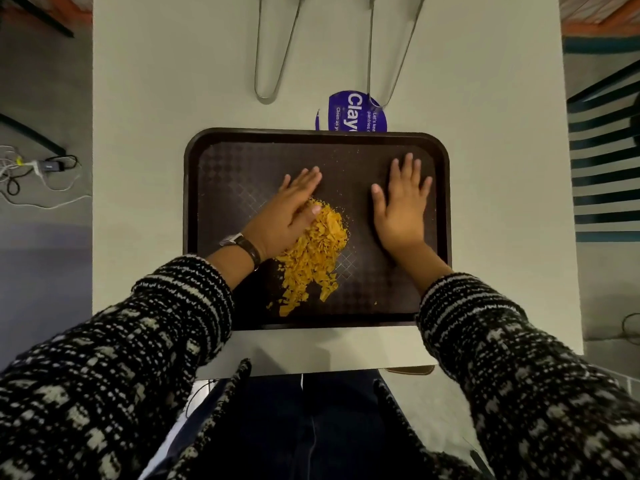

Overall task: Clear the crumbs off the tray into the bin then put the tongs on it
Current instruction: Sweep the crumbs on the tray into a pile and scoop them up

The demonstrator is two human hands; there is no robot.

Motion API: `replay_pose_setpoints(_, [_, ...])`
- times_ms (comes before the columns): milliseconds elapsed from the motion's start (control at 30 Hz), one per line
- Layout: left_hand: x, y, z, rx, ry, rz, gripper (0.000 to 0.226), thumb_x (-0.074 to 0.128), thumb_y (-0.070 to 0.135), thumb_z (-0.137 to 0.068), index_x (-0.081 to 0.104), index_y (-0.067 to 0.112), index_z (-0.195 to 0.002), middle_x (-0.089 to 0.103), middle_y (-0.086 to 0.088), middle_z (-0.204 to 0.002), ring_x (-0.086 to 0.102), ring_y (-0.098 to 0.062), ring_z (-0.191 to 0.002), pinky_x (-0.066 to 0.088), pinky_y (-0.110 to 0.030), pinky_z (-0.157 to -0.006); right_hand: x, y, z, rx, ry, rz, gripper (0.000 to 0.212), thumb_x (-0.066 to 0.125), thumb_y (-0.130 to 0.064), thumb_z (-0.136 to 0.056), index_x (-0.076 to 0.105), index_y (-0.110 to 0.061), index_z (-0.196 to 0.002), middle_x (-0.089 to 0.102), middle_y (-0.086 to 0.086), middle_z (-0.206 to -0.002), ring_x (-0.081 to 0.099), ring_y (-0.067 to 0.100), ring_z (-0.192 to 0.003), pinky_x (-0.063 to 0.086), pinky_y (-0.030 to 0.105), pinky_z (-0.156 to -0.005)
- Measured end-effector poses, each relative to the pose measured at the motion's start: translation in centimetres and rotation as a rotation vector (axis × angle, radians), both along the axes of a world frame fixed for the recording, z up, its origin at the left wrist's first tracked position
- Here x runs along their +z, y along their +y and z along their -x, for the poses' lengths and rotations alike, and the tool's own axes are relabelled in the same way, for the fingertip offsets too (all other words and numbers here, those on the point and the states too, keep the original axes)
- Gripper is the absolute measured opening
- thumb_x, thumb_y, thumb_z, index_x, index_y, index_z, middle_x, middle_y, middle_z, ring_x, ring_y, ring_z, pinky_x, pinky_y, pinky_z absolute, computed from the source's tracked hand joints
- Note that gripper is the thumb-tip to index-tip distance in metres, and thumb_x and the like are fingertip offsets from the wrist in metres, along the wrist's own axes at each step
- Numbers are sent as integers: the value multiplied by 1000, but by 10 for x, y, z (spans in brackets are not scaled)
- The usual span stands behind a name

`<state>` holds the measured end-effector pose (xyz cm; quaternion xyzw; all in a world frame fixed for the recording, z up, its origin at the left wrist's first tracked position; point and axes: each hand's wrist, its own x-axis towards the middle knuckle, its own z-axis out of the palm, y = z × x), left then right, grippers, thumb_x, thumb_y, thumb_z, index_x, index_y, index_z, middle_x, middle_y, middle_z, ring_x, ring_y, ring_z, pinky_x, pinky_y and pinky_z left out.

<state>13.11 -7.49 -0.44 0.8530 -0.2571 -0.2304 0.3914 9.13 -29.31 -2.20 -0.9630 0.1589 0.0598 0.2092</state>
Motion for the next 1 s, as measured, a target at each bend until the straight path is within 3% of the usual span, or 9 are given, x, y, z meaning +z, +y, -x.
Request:
replay_pose_setpoints(133, [3, 17, -14, 255, -56, 29, 56, 33, 30, -96, 21, 8, -146, 18, -9, -155, 10, -14, -143, -1, -26, -117, 5, 48, 0, 355, -22, -187, 65, 27, -45, -95, 22, -6, -147, 21, 12, -156, 11, 23, -146, -1, 44, -119])
replay_pose_setpoints(267, [-3, 30, -29, 349, -82, -69, 60, 32, 33, -96, 15, 8, -147, 12, -9, -157, 4, -18, -145, -8, -29, -115, 20, 61, 5, 271, -97, -571, 52, 39, -35, -96, 39, -9, -141, 40, 12, -147, 21, 11, -140, 14, 30, -117])
replay_pose_setpoints(367, [-9, 29, -23, 285, -99, -201, 67, 27, 44, -93, 13, 7, -147, 10, -10, -157, 1, -20, -145, -10, -35, -115, 20, 39, -5, 167, -273, -481, 51, 36, -33, -94, 46, -5, -135, 46, 13, -143, 30, 19, -140, 11, 34, -118])
replay_pose_setpoints(567, [-4, 9, 14, -38, -41, -85, 72, 23, 51, -89, 13, 9, -147, 14, -9, -156, 7, -17, -145, -7, -29, -117, 5, 30, -17, 290, -113, -235, 62, 30, -46, -93, 34, -8, -143, 29, 14, -152, 17, 26, -145, 2, 46, -119])
replay_pose_setpoints(633, [-1, 13, 15, 46, -37, -14, 68, 27, 46, -91, 16, 7, -146, 16, -10, -155, 9, -17, -145, -3, -28, -118, 5, 46, -15, 418, -80, -238, 69, 31, -52, -92, 29, -8, -145, 28, 13, -153, 17, 25, -145, 1, 44, -119])
replay_pose_setpoints(700, [0, 23, 12, 199, -73, 3, 63, 29, 40, -93, 18, 7, -146, 16, -10, -155, 9, -17, -144, -4, -26, -117, 5, 58, -11, 486, -36, -397, 73, 30, -58, -91, 28, -9, -145, 36, 12, -150, 24, 25, -143, 7, 39, -120])
replay_pose_setpoints(800, [-5, 41, 1, 405, -142, -100, 59, 28, 35, -96, 17, 7, -147, 13, -9, -156, 5, -16, -144, -7, -29, -116, 7, 56, -3, 351, -35, -616, 67, 34, -58, -90, 34, -18, -144, 43, 5, -147, 30, 27, -141, 18, 37, -119])
replay_pose_setpoints(900, [-14, 53, -6, 495, -139, -265, 59, 28, 34, -97, 13, 5, -147, 9, -13, -157, 2, -23, -146, -8, -39, -117, 10, 33, -7, 140, -230, -469, 57, 33, -44, -93, 42, -11, -139, 42, 11, -146, 28, 26, -141, 9, 35, -119])
replay_pose_setpoints(1000, [-18, 46, -2, 451, -155, -387, 62, 26, 39, -97, 13, 6, -147, 7, -13, -157, -1, -25, -146, -12, -41, -115, 7, 18, -18, 46, -155, -330, 61, 27, -46, -93, 34, -11, -143, 29, 11, -153, 14, 24, -146, -2, 43, -118])
